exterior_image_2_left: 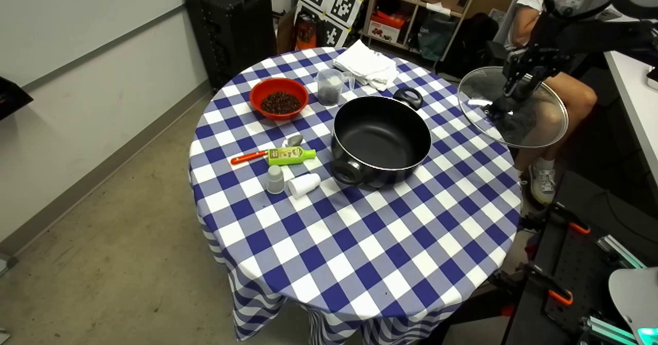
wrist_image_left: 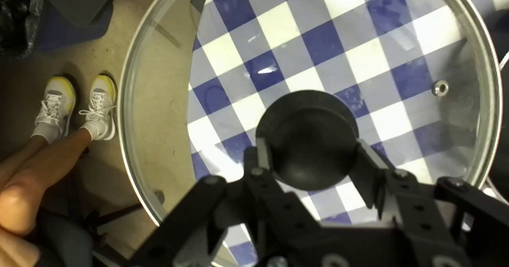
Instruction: Cover the pot with the clear lid
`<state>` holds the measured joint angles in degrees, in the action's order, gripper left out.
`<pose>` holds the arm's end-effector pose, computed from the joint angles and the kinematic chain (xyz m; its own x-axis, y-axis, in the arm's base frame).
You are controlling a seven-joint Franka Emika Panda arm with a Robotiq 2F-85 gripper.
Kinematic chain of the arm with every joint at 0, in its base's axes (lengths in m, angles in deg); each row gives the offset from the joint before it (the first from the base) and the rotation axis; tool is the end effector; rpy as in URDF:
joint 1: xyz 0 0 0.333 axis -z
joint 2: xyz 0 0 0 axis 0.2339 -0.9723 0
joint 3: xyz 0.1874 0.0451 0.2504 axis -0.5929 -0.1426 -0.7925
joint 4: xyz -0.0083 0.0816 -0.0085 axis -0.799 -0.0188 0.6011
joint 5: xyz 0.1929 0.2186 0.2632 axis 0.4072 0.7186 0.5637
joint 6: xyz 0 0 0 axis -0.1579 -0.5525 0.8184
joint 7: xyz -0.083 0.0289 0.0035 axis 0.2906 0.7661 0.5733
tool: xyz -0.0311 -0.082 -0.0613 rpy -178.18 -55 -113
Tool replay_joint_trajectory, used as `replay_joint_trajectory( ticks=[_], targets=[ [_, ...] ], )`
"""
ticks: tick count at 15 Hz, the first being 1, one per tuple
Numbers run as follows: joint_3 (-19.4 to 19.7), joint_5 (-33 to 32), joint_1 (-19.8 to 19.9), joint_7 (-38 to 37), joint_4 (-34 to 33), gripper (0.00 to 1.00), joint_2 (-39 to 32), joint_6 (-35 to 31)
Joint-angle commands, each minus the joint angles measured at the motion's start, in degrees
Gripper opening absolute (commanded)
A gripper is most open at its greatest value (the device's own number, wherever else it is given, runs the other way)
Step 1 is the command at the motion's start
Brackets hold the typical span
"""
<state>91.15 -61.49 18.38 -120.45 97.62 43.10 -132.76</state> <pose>0.4598 -0.1362 0.3589 0.7227 -0.6912 0.0004 -0.6838 -0.7148 0.1466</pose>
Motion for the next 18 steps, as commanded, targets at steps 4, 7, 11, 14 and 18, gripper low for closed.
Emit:
replay_joint_trajectory(
  ticks=[4, 7, 11, 14, 18],
  targets=[
    [-10.4, 1.1, -2.6, 0.2, -10.8, 0.25, 1.2, 9.0],
    [-13.0, 2.4, -4.5, 1.3, -15.3, 0.25, -3.0, 7.7],
    [-14.5, 3.5, -6.6, 1.7, -21.0, 0.25, -9.8, 6.7],
    [-14.4, 3.9, -7.9, 1.2, -23.5, 0.25, -13.8, 2.4],
    [-14.0, 6.7, -8.7, 1.6, -25.8, 0.25, -18.3, -3.4]
  ],
)
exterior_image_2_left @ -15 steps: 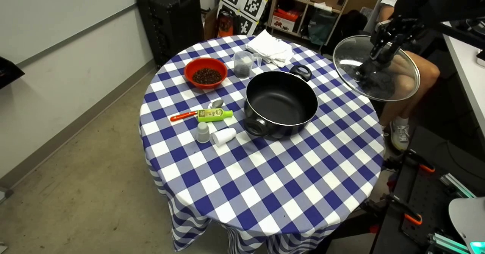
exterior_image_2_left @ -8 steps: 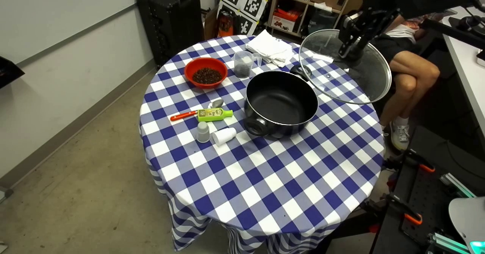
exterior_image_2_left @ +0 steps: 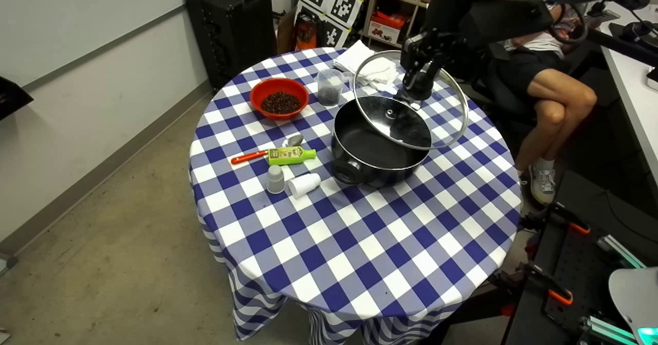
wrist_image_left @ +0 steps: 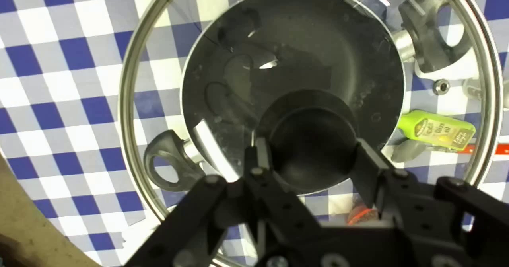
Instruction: Cover the pot with the clear lid
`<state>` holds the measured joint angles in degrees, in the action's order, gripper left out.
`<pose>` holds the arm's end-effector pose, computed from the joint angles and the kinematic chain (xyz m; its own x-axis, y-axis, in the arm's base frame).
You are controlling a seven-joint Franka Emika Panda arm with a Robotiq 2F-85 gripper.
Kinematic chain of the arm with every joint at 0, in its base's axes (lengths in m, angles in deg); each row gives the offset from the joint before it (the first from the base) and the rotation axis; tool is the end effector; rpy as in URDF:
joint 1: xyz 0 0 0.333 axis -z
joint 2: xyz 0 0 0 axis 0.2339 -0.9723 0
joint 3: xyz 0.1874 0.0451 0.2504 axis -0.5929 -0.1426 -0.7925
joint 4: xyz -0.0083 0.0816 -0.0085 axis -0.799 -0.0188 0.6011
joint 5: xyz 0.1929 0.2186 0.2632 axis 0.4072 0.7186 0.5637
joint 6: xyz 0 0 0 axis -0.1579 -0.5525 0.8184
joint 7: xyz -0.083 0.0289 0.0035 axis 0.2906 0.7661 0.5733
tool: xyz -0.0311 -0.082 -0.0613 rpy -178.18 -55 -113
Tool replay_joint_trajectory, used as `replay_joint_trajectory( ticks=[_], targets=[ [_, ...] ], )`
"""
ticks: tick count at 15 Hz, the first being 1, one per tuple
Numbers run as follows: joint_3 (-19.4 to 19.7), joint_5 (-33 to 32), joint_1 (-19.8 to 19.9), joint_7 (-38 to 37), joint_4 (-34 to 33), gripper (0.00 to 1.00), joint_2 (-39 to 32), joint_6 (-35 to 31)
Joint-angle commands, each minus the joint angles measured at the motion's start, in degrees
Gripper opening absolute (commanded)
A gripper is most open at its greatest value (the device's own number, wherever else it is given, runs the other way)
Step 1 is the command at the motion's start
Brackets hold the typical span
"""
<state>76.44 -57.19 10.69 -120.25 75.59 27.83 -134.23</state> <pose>0.5932 0.0648 0.3895 0.9085 -0.4061 0.0988 -0.4105 -0.9115 0.0273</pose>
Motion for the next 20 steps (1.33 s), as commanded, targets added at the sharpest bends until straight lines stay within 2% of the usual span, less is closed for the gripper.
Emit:
replay_joint_trajectory(
  ticks=[1, 10, 20],
  targets=[
    [0.8, 2.7, -1.3, 1.1, -4.1, 0.25, -4.0, -2.8],
    [2.4, 5.8, -1.8, 0.7, -5.2, 0.25, -10.2, -5.6],
    [3.9, 7.9, -1.7, 0.7, -6.7, 0.25, -13.3, -6.0]
  ],
)
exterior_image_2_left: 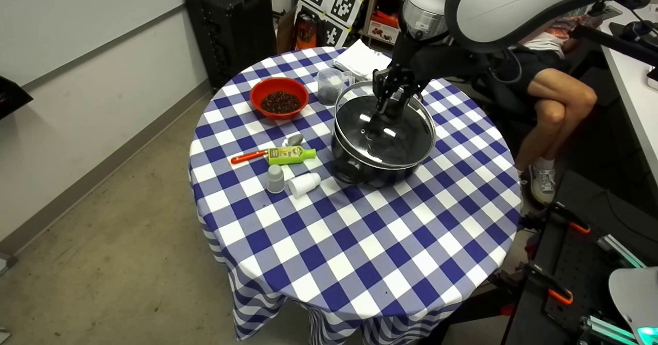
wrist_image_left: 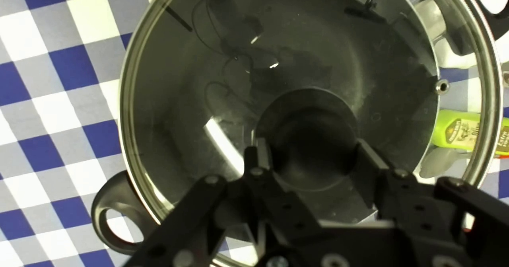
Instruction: Cover the pot with the clear lid
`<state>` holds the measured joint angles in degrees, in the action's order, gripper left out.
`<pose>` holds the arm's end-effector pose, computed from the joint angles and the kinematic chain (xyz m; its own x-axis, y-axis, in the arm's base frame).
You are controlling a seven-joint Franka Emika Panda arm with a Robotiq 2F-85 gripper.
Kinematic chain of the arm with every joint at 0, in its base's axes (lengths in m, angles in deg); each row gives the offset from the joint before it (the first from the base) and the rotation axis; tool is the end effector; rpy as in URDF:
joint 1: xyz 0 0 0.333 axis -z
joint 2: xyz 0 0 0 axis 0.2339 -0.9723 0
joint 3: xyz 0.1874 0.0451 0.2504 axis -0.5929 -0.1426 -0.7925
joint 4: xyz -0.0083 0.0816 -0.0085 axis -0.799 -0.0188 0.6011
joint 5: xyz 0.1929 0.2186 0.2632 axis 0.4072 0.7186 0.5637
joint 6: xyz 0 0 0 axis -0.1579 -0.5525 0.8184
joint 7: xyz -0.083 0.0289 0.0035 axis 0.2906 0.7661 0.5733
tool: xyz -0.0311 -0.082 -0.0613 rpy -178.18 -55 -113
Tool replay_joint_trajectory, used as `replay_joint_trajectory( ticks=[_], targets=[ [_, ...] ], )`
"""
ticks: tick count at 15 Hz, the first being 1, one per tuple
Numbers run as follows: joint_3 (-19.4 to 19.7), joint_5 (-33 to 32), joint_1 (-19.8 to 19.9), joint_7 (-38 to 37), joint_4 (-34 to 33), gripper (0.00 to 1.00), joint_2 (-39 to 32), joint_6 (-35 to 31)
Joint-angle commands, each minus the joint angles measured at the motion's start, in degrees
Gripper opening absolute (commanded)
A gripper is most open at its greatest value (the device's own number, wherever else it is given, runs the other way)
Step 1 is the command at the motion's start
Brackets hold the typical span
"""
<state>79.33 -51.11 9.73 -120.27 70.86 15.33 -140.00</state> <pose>0.6298 0.0518 0.3014 0.8691 -0.4941 0.0243 -0.4936 -0.8694 -0.0234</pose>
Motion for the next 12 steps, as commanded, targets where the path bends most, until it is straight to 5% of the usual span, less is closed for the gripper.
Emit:
replay_joint_trajectory(
  ticks=[1, 12],
  targets=[
    [1.1, 2.0, -0.7, 0.7, -2.1, 0.25, -1.0, -0.2],
    [1.7, 3.3, -0.6, 0.7, -2.7, 0.25, -2.5, -0.8]
  ],
)
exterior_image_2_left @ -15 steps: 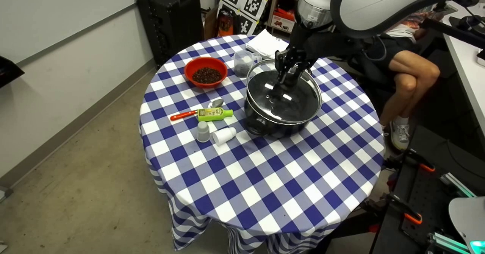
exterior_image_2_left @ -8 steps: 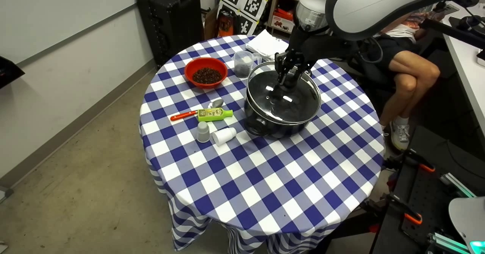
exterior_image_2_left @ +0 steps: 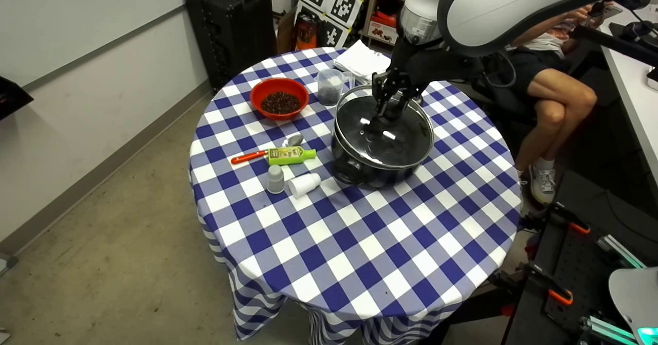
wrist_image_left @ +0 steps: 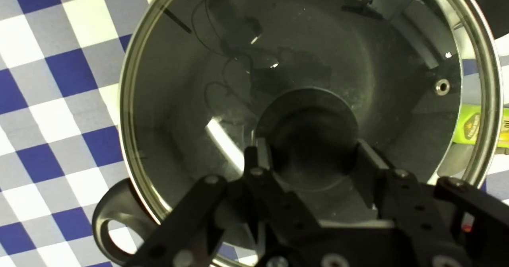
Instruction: Cover the pot with the clear lid
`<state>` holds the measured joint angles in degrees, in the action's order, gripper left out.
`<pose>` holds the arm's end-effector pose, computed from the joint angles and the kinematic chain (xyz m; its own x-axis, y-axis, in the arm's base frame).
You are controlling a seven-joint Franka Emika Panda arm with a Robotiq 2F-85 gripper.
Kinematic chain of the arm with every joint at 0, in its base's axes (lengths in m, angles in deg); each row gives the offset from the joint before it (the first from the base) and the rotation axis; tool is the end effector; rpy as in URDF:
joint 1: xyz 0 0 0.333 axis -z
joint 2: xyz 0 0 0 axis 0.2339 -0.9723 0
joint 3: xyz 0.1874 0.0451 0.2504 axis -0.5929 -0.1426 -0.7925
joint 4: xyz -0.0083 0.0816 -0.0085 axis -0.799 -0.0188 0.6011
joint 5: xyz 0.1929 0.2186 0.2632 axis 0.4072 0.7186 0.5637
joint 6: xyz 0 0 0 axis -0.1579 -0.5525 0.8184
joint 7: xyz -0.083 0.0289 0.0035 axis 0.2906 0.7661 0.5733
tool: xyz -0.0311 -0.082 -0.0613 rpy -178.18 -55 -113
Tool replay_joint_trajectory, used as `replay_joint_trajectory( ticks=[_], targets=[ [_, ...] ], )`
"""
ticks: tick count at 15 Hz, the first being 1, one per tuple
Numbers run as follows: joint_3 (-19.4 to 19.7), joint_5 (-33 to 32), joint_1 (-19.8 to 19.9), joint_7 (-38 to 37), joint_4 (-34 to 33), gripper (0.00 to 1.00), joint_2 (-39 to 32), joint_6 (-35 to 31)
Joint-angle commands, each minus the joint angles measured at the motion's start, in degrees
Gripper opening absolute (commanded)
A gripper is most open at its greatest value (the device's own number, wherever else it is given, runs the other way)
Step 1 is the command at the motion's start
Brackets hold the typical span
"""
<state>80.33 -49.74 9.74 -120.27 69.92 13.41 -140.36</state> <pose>0.6348 0.0420 0.2878 0.8529 -0.5219 0.0089 -0.5216 -0.8528 -0.0264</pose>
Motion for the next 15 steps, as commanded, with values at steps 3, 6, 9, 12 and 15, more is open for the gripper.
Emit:
replay_joint_trajectory(
  ticks=[3, 6, 9, 12, 15],
  targets=[
    [0.8, 2.4, -0.6, 0.8, -2.1, 0.25, -1.1, -0.5],
    [0.9, 2.4, -0.7, 0.9, -2.1, 0.25, -1.3, -0.2],
    [1.2, 2.0, -0.7, 0.8, -2.0, 0.25, -1.3, 0.1],
    [1.4, 1.7, -0.8, 0.7, -2.0, 0.25, -1.2, 0.4],
    [1.5, 1.5, -0.9, 0.6, -2.0, 0.25, -1.2, 0.4]
  ],
)
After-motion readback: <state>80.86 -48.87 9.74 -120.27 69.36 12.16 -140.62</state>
